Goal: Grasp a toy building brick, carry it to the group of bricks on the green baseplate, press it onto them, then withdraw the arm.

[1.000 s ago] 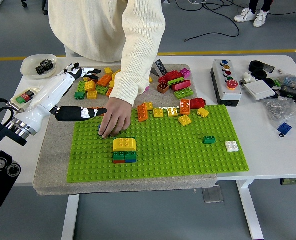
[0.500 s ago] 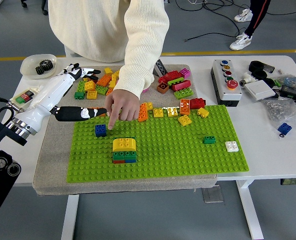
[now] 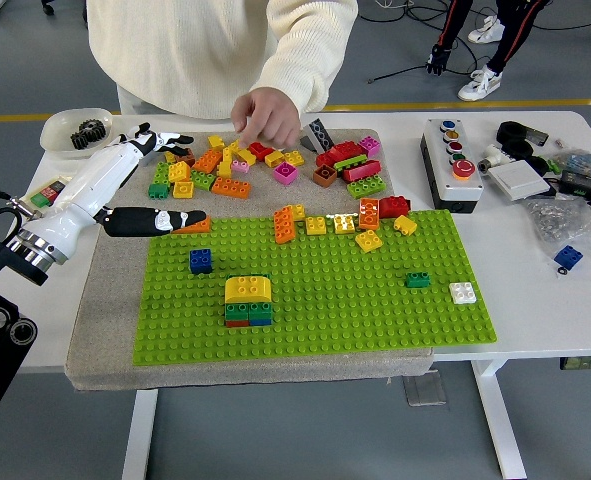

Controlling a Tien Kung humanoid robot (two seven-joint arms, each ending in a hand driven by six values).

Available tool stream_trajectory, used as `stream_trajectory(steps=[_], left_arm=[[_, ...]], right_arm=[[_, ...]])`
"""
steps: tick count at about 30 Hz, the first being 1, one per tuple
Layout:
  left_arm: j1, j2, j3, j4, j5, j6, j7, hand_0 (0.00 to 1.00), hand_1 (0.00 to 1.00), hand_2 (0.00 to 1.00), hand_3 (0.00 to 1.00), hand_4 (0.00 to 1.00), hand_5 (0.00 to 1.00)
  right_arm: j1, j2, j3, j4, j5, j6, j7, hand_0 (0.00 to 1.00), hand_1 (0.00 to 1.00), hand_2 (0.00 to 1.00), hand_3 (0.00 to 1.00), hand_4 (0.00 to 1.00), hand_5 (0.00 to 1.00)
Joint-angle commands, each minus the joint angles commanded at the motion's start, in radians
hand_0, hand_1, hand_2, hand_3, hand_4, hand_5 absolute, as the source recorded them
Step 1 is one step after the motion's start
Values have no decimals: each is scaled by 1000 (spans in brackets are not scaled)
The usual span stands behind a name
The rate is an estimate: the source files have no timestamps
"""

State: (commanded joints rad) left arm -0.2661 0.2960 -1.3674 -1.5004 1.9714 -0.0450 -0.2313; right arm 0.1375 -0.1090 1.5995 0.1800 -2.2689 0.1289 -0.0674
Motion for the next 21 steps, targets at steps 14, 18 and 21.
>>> stream_trajectory(steps=[14,18,21], left_arm=[[-44,-1,4,55,97,-3,-1,998,773,588,574,937,238],[-58,-8,12,68,171,-9,5,998,762,522,512,869,133],[-66,-12,20,72,235,-33,16,998,762,522,512,869,133]], right_arm=[[0,1,-2,0,0,3,0,745,646,728,624,885,478],[-1,-1,1,0,0,2,1,745,646,728,624,885,479],[-2,-1,2,0,0,2,1,745,646,728,624,885,479]])
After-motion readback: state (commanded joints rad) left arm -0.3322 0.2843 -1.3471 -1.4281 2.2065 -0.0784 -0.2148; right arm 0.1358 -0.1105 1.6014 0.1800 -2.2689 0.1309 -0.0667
